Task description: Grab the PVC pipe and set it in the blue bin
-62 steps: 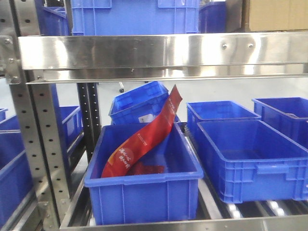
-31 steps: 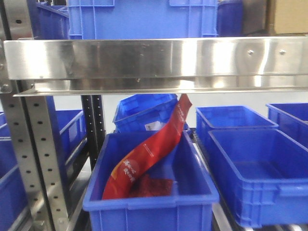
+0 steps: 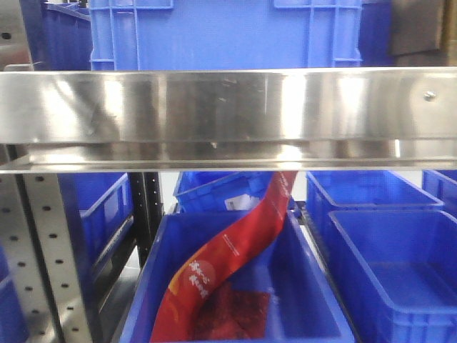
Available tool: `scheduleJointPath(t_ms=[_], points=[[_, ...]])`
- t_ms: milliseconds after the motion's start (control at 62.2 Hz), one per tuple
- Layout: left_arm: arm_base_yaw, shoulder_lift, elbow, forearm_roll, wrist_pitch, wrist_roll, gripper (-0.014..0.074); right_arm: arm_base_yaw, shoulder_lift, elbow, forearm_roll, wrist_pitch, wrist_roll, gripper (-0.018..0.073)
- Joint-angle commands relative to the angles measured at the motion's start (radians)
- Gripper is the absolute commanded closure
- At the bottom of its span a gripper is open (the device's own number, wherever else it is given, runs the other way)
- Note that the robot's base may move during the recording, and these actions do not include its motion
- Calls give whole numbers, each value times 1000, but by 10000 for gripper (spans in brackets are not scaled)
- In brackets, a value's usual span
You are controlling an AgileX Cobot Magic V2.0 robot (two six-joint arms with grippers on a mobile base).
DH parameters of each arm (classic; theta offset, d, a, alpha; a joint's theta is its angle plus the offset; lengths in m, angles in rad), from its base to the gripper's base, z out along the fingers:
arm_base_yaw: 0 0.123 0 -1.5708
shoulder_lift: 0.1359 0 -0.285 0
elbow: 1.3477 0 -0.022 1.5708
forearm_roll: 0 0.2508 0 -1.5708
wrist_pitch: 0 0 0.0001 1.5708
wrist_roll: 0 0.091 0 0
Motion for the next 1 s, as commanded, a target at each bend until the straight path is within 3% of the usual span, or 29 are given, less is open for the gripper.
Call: scheduleJointPath(t_ms=[0, 981], points=[[-5, -5, -1, -3, -31, 1, 707, 2, -6, 0, 1, -23, -6, 728], [-5, -5, -1, -3, -31, 1, 707, 2, -6, 0, 1, -23, -6, 728]])
